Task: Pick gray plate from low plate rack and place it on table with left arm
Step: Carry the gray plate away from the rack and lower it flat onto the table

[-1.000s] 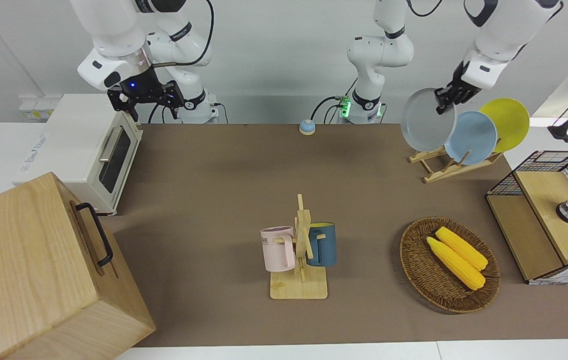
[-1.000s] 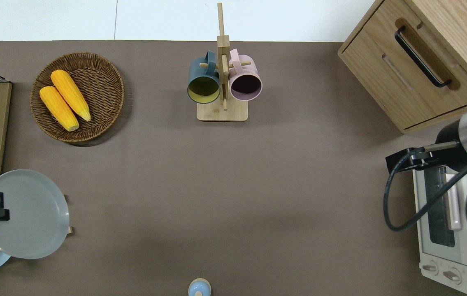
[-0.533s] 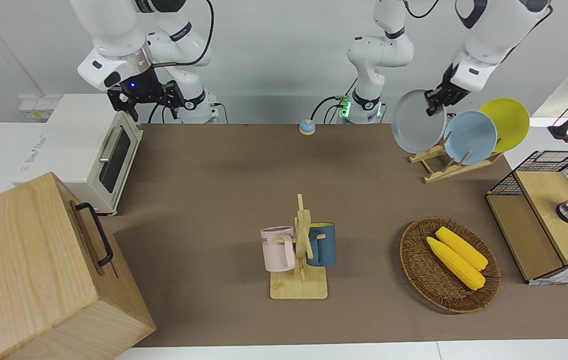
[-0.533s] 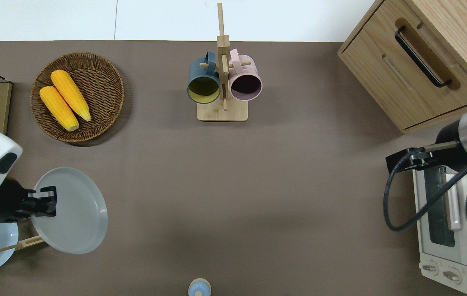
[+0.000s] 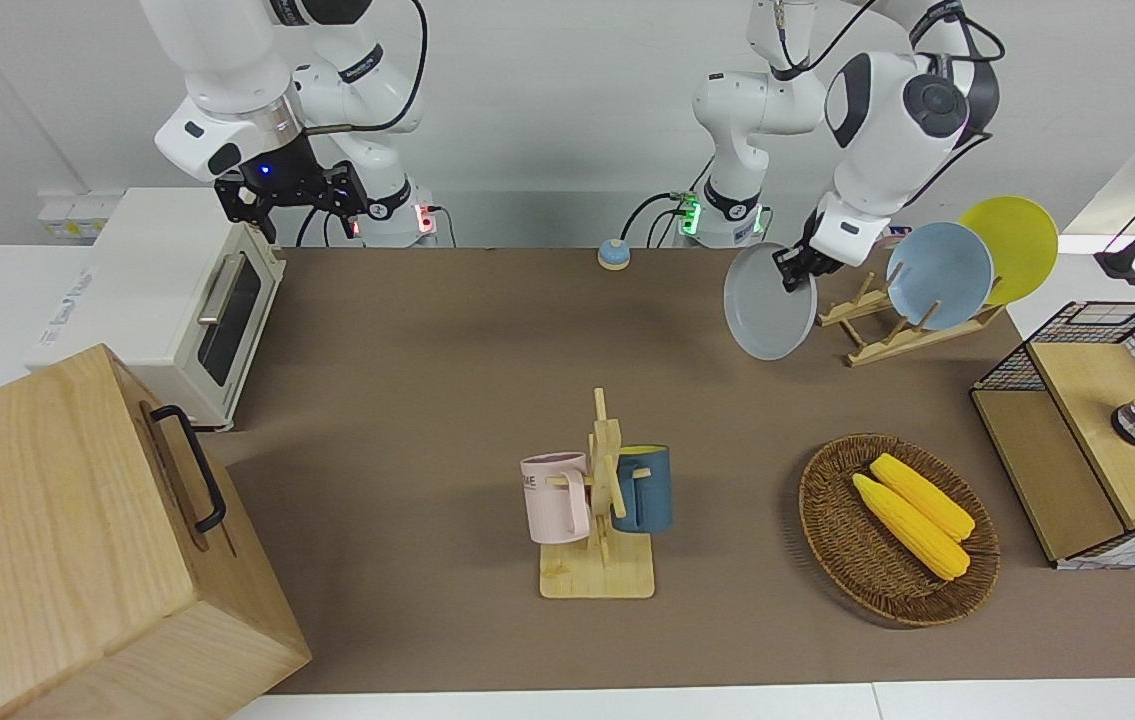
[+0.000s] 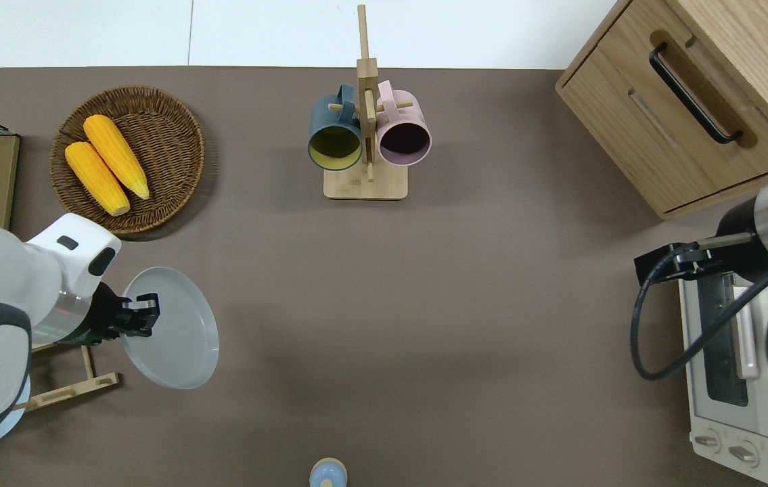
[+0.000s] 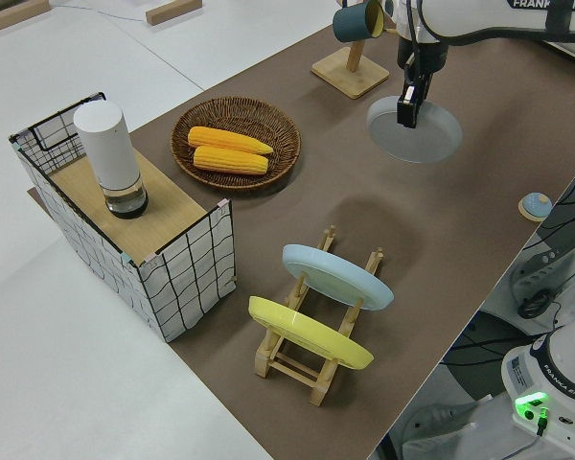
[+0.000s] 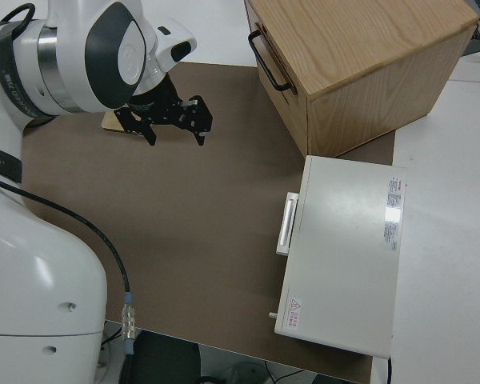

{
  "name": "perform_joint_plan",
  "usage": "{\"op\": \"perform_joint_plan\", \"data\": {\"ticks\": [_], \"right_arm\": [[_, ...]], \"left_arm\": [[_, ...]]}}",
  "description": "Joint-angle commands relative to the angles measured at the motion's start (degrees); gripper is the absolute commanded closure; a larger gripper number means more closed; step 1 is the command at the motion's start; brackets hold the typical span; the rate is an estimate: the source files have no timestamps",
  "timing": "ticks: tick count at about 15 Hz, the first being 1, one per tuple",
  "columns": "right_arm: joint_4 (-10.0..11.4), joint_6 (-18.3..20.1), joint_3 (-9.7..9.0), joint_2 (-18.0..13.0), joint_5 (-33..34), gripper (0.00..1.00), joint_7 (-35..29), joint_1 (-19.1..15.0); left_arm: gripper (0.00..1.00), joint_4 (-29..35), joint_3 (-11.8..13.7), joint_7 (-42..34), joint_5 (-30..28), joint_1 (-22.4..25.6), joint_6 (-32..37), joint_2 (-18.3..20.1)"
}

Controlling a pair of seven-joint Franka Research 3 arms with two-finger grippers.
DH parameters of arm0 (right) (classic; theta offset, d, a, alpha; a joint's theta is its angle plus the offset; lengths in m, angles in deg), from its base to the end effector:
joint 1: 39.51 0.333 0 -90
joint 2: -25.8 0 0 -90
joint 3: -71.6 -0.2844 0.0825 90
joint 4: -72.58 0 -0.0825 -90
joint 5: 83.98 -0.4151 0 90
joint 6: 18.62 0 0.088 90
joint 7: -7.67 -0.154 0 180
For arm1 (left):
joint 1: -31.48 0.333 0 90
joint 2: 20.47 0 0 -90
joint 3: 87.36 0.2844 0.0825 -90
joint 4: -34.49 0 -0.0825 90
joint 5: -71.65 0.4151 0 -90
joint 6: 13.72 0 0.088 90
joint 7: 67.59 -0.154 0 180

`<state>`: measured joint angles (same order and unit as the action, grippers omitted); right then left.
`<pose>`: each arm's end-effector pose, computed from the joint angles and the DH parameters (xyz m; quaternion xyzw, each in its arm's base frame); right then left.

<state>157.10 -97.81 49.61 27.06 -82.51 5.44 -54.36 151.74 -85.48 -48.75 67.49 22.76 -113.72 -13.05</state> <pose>0.5624 0.0641 0.5662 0.9975 0.0413 -0.0558 0.0132 0.5192 -0.0721 0.3960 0.9892 0.1130 -0.0918 0.0172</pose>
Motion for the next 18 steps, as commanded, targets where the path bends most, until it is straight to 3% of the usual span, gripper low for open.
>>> {"op": "perform_joint_plan", "data": {"ticks": [1, 8, 9, 10, 11, 13, 18], "right_arm": [[-0.41, 0.62, -1.21, -0.12, 0.37, 0.017, -0.68, -1.32], [-0.41, 0.62, -1.13, -0.12, 0.37, 0.017, -0.68, -1.32], [-0.41, 0.62, -1.21, -0.12, 0.37, 0.017, -0.68, -1.32], [-0.41, 0.62, -1.21, -0.12, 0.28, 0.017, -0.68, -1.32], [-0.33, 0.62, -1.21, -0.12, 0.28, 0.017, -0.68, -1.32], [-0.41, 0.62, -1.21, -0.12, 0.37, 0.017, -0.68, -1.32], [-0.41, 0.62, -1.21, -0.12, 0.28, 0.017, -0.68, -1.32]], "left_arm": [[1.0, 2.71, -0.92, 1.2, -0.85, -0.86, -3.88, -0.82], [0.98, 4.91, -2.23, 1.81, -2.26, -1.21, -8.02, -2.14], [0.83, 5.08, -2.23, 1.64, -2.17, -1.21, -8.02, -2.49], [0.51, 5.09, -2.23, 1.38, -2.17, -1.21, -8.1, -2.58], [0.3, 5.09, -2.23, 1.29, -2.17, -1.3, -8.45, -2.5], [0.01, 5.17, -2.23, 1.2, -2.17, -1.21, -8.54, -2.5], [0.01, 5.17, -2.15, 1.02, -1.82, -1.21, -8.11, -2.23]]}}
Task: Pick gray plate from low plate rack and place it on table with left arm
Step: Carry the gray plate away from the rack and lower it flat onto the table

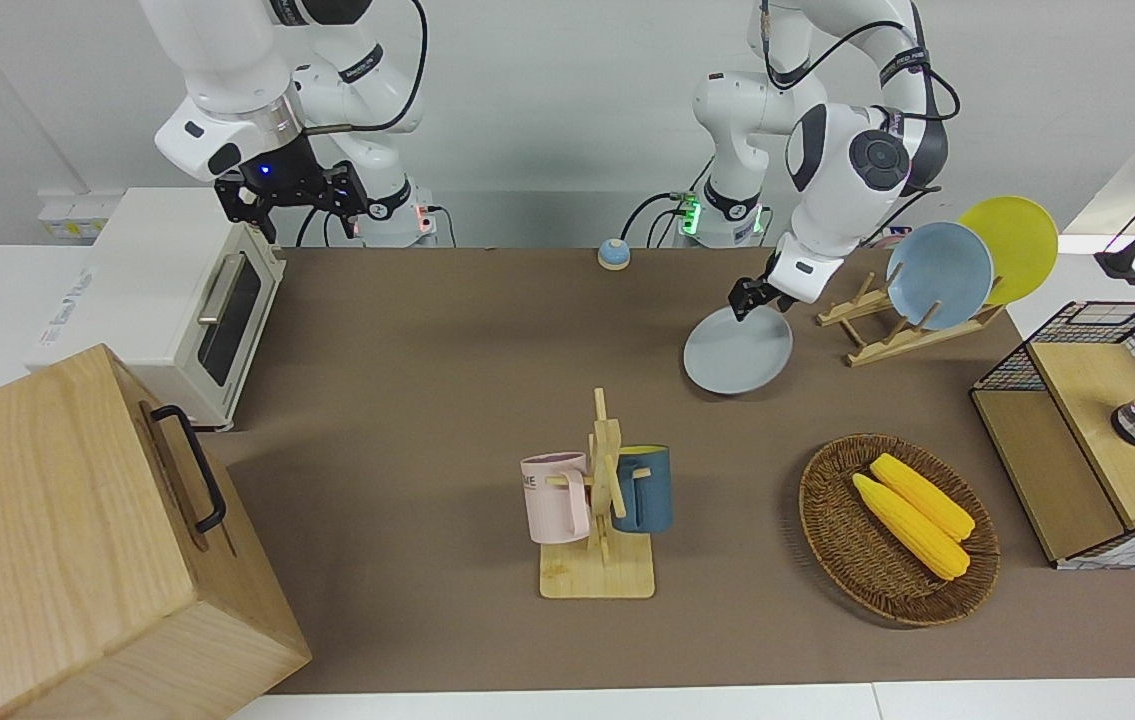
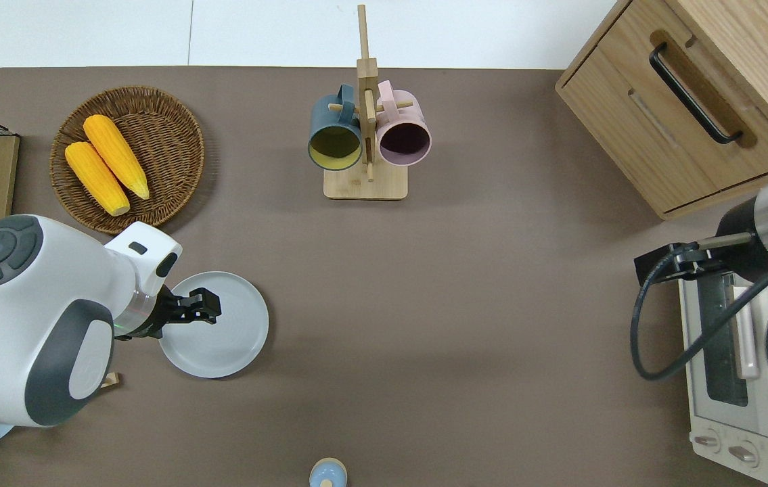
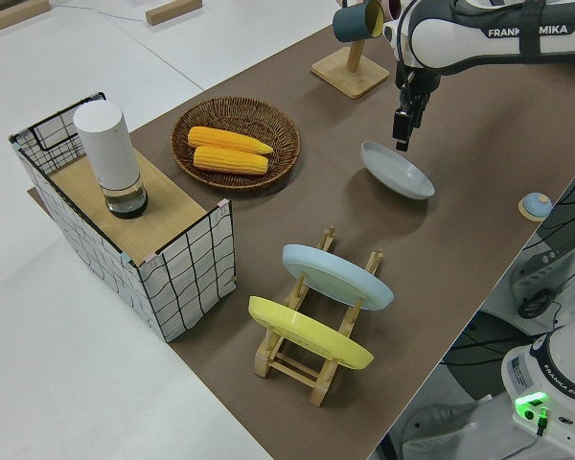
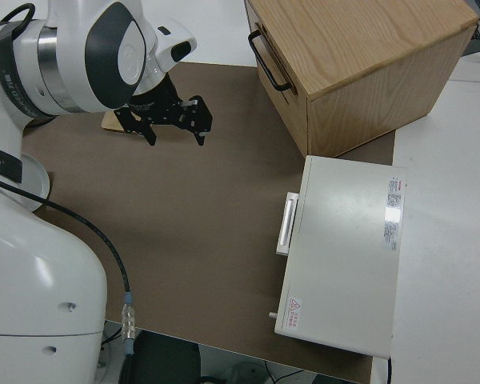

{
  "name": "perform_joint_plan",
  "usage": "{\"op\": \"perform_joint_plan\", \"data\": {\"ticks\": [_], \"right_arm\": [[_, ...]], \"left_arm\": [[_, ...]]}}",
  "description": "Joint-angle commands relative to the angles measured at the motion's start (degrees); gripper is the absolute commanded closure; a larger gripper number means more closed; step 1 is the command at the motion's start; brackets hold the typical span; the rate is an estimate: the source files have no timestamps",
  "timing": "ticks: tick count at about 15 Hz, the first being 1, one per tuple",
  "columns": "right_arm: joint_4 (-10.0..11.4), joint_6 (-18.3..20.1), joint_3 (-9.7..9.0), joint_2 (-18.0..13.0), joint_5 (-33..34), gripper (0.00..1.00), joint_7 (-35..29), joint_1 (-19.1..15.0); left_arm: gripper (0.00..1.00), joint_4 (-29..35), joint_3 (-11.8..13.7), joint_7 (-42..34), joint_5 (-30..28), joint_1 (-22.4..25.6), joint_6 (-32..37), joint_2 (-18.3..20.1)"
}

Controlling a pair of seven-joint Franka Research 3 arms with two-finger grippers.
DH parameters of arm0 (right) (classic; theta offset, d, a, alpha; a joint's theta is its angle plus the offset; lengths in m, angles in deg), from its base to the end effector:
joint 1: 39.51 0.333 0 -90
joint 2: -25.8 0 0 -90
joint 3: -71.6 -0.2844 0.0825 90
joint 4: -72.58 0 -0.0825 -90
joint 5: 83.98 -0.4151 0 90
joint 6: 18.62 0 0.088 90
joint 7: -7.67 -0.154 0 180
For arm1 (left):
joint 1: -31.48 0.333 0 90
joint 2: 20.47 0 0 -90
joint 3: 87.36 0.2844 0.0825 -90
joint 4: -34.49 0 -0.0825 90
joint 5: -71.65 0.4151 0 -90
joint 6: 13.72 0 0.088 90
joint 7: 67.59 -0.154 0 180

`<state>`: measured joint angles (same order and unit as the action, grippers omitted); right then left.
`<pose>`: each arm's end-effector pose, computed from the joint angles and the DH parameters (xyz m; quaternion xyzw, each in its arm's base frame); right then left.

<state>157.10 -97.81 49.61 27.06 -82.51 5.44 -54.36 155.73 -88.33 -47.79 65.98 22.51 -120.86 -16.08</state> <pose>0.5624 0.0641 0.5662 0.9975 0.0413 -0.0558 0.0132 0.5191 -0.1031 0.3429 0.9899 0.1041 -0.0933 0.0220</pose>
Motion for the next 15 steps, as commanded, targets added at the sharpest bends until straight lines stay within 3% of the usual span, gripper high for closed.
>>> {"op": "perform_joint_plan", "data": {"ticks": [1, 3, 6, 15], "right_arm": [[-0.41, 0.62, -1.13, -0.12, 0.37, 0.017, -0.68, -1.32], [-0.41, 0.62, -1.21, -0.12, 0.37, 0.017, -0.68, -1.32], [-0.41, 0.62, -1.21, -0.12, 0.37, 0.017, -0.68, -1.32], [-0.41, 0.62, -1.21, -0.12, 0.28, 0.017, -0.68, -1.32]], "left_arm": [[0.01, 1.19, 0.71, -0.02, 0.48, -1.05, -0.44, 0.97], [0.01, 0.93, 0.62, -0.28, 3.81, -0.96, 0.61, 1.59], [0.01, -0.3, 1.23, -0.37, 4.09, -1.05, 1.84, 2.03], [0.01, -15.49, 2.2, -0.55, 5.32, -0.61, 8.78, 2.12]]}}
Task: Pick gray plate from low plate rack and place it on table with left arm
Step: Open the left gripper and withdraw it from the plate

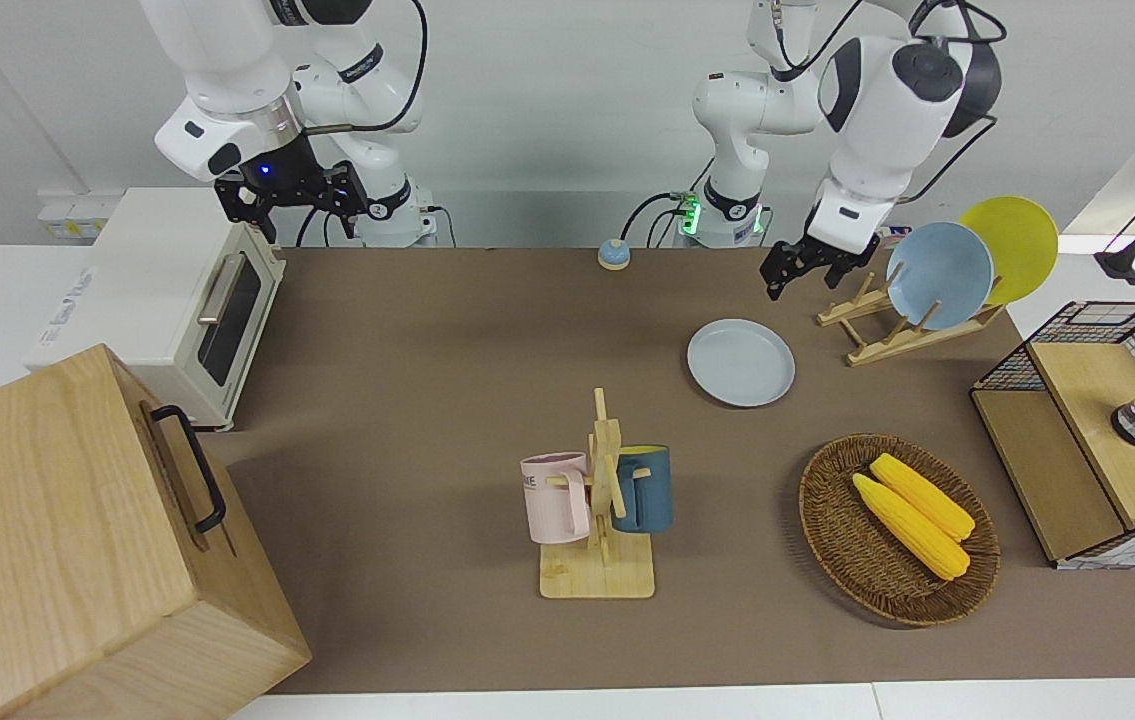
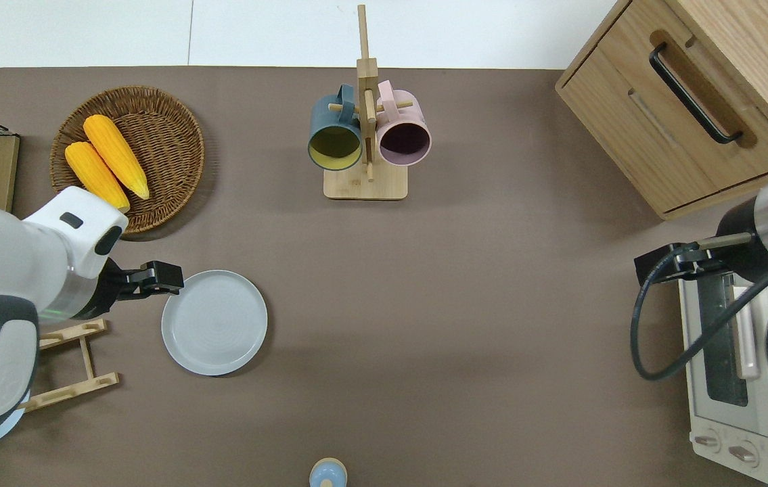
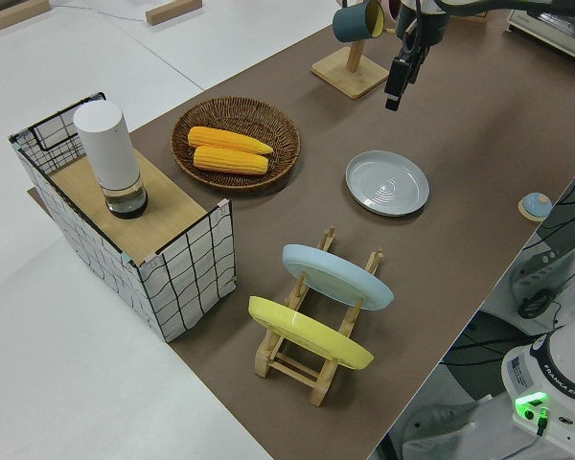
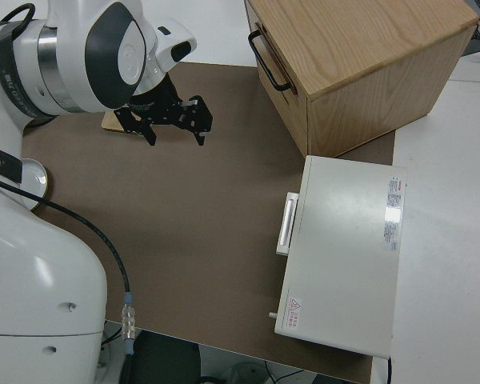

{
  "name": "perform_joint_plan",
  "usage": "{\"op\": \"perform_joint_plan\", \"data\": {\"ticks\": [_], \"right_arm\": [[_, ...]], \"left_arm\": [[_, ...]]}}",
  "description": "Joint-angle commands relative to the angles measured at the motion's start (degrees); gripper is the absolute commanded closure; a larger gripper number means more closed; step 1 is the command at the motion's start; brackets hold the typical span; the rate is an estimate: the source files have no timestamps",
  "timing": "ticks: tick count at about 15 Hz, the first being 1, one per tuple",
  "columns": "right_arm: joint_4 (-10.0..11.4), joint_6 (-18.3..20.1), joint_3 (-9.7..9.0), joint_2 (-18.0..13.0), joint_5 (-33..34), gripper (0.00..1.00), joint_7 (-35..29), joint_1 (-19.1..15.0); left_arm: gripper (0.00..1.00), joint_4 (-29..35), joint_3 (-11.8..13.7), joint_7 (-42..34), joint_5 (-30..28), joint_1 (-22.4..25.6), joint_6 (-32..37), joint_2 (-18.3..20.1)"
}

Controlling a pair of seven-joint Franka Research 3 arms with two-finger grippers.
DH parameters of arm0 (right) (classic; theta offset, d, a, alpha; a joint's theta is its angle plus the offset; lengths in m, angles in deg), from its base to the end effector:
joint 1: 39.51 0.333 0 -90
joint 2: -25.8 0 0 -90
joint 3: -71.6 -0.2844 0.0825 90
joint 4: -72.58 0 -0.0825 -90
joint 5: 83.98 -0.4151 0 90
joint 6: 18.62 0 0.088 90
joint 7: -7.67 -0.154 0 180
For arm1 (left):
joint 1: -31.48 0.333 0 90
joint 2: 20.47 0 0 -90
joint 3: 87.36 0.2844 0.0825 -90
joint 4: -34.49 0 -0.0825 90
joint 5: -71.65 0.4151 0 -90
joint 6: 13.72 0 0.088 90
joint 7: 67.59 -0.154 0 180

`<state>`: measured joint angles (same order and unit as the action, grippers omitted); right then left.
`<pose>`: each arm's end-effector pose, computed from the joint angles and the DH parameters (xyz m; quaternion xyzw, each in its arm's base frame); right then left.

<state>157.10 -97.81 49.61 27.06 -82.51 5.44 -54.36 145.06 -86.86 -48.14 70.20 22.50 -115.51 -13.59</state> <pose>0.5624 0.0641 0.5662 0.9975 0.0413 -0.0558 0.0132 0.5470 -0.0849 0.4504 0.9949 0.0983 -0.0192 0.0085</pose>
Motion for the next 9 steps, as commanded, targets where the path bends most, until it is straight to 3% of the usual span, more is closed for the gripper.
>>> {"op": "perform_joint_plan", "data": {"ticks": [1, 5, 9], "right_arm": [[-0.33, 0.62, -1.21, -0.12, 0.37, 0.017, -0.68, -1.32], [-0.41, 0.62, -1.21, -0.12, 0.28, 0.017, -0.68, -1.32], [-0.41, 0.62, -1.13, -0.12, 0.37, 0.017, -0.68, -1.32]], "left_arm": [[0.01, -6.59, 0.73, -0.2, 1.1, -0.51, 4.75, -0.72], [0.01, -11.25, 0.9, -0.29, 0.84, 0.19, 6.95, -1.69], [0.0, -11.7, 0.82, -1.25, 1.01, 0.19, 6.7, -2.74]]}}
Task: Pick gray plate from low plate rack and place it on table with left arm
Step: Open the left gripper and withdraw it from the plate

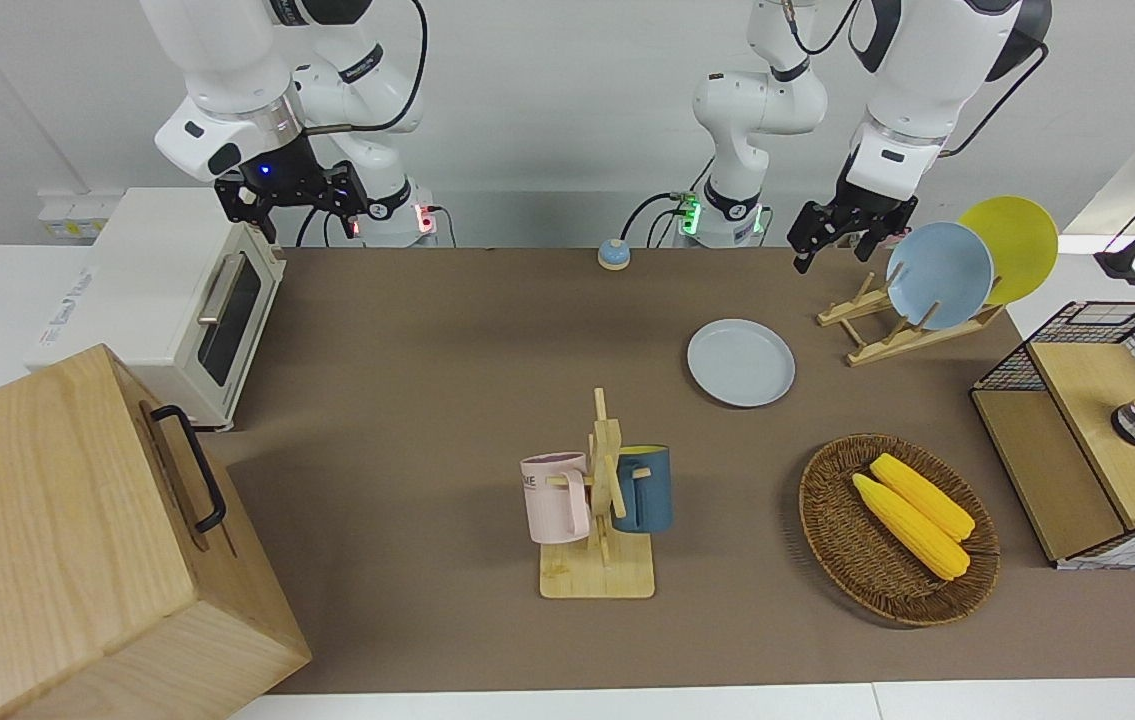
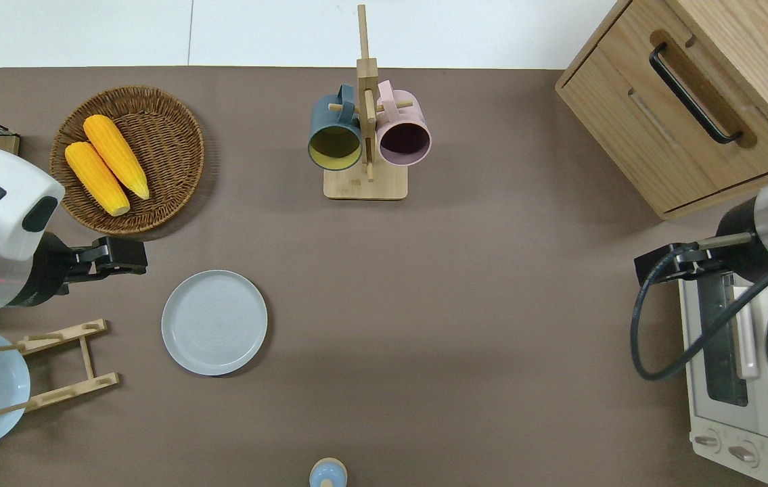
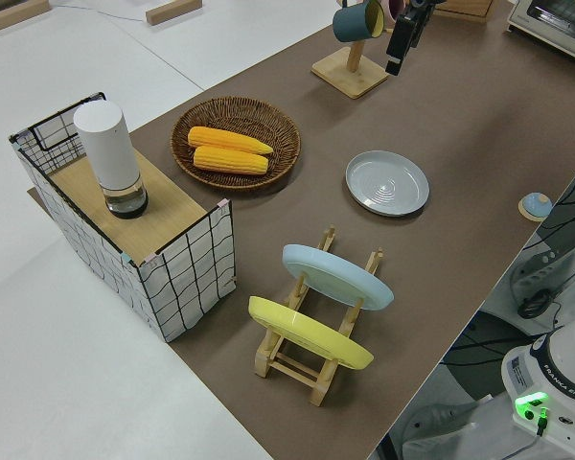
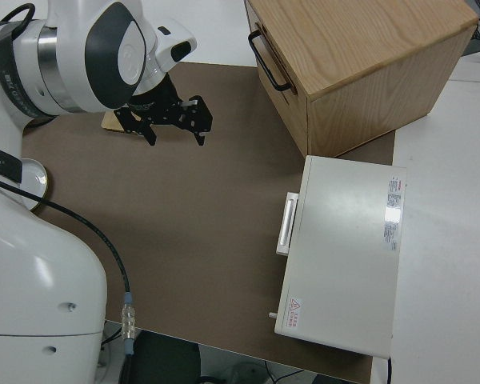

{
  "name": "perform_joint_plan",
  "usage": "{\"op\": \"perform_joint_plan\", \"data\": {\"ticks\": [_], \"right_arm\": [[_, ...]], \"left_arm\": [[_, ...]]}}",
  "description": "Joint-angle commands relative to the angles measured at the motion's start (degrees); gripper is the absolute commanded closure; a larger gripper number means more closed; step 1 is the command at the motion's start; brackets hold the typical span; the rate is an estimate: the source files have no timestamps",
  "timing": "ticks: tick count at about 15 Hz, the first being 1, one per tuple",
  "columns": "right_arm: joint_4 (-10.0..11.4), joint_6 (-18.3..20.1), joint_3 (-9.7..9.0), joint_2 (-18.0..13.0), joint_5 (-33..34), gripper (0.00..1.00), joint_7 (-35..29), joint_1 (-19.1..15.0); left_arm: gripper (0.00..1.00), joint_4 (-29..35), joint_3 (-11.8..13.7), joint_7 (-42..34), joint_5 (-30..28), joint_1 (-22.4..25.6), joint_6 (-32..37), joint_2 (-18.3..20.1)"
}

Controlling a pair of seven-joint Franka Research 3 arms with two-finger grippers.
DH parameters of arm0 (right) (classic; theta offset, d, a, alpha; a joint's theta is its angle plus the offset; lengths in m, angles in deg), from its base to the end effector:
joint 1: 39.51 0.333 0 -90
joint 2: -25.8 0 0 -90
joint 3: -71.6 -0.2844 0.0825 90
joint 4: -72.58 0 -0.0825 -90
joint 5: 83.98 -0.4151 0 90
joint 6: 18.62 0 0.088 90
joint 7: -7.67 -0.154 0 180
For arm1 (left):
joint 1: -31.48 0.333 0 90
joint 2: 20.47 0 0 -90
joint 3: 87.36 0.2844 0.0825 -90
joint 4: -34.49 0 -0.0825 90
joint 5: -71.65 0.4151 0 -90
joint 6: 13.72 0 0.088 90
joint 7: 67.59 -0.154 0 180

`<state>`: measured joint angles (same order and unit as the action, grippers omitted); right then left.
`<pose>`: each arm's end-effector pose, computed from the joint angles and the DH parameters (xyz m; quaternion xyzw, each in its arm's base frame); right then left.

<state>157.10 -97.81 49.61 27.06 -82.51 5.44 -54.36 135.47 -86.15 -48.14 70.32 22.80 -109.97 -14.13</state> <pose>0.5624 0.0641 0.5662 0.9975 0.0413 -0.0558 0.0132 0.5581 -0.0762 0.5220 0.9943 0.1054 0.0107 0.0156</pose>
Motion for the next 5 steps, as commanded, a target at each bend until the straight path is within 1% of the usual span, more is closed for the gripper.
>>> {"op": "perform_joint_plan", "data": {"ticks": [1, 5], "right_arm": [[-0.41, 0.62, -1.13, -0.12, 0.28, 0.017, -0.68, -1.32], [-0.41, 0.62, -1.21, -0.12, 0.28, 0.017, -0.68, -1.32]], "left_arm": [[0.01, -2.2, 0.03, -1.86, 0.81, -0.12, 0.9, -2.99], [0.0, -2.11, 0.03, -2.31, 0.98, -0.12, 0.81, -3.17]]}}
